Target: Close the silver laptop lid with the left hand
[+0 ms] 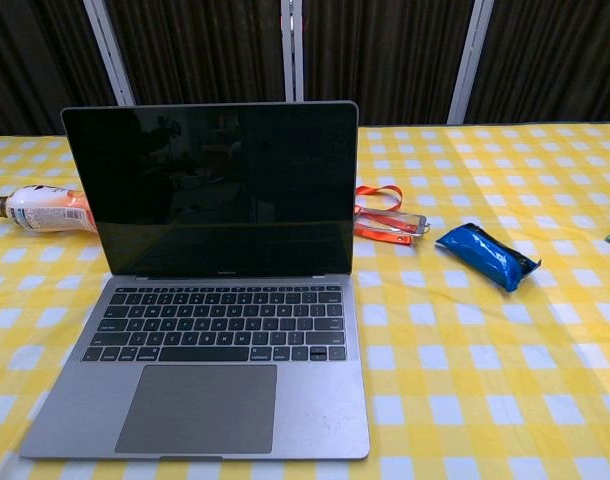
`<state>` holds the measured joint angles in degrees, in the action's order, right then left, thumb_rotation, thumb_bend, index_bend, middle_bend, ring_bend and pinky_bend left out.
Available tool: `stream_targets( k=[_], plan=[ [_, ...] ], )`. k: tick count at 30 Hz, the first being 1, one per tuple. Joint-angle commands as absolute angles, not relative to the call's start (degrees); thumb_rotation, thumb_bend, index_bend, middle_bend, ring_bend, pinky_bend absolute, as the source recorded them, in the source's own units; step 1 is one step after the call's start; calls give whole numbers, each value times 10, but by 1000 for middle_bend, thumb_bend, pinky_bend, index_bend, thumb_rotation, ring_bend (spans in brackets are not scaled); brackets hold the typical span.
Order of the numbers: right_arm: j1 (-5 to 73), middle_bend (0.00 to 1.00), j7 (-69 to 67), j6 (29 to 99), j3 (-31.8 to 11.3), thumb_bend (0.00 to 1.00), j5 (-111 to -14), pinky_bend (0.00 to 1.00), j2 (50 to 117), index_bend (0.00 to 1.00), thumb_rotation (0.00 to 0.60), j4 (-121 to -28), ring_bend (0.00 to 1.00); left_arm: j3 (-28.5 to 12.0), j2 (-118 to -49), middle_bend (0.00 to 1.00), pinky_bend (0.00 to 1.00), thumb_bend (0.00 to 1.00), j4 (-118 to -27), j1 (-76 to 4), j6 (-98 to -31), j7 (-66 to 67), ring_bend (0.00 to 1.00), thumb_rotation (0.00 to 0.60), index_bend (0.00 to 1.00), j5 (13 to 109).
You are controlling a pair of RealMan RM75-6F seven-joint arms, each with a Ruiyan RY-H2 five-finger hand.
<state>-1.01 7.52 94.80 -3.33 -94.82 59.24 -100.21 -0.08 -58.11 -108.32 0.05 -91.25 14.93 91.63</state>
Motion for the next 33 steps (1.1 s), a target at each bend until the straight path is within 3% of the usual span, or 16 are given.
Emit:
stream_targets(
  k=[1,9,10,12,14,16,17,25,33],
  plan=[
    [-10,0,75,949,-33,0,-950,0,591,20,600,-1003,0,-1,-581,0,0,0,-1083,1,-914,151,0,600,0,918],
    [-11,0,70,950,-33,0,-947,0,591,20,600,-1005,0,6,-564,0,0,6,-1101,-16,-869,127,0,600,0,911],
    [-11,0,68,951,-34,0,-947,0,590,20,600,-1005,0,4,-562,0,0,75,-1105,-25,-856,119,0,600,0,906],
    [-11,0,66,951,-34,0,-946,0,590,20,600,-1005,0,-5,-561,0,0,349,-1110,-41,-834,106,0,600,0,896],
    [-10,0,66,947,-34,0,-943,0,590,20,600,-1004,0,-21,-559,0,0,767,-1116,-68,-801,87,0,600,0,882],
    [-8,0,66,943,-35,0,-939,0,591,20,600,-1003,0,-36,-555,0,0,958,-1119,-93,-772,72,0,600,0,870],
    [-7,0,66,941,-35,0,-937,0,591,20,600,-1002,0,-47,-554,0,0,997,-1120,-109,-756,67,0,600,0,863],
    [-1,0,81,926,-39,0,-922,0,601,24,600,-995,0,-141,-567,0,0,1000,-1110,-249,-622,104,0,600,0,767],
    [4,0,93,913,-42,0,-904,0,611,20,600,-987,0,-173,-641,2,0,1000,-1056,-388,-493,183,3,600,80,597]
  ],
)
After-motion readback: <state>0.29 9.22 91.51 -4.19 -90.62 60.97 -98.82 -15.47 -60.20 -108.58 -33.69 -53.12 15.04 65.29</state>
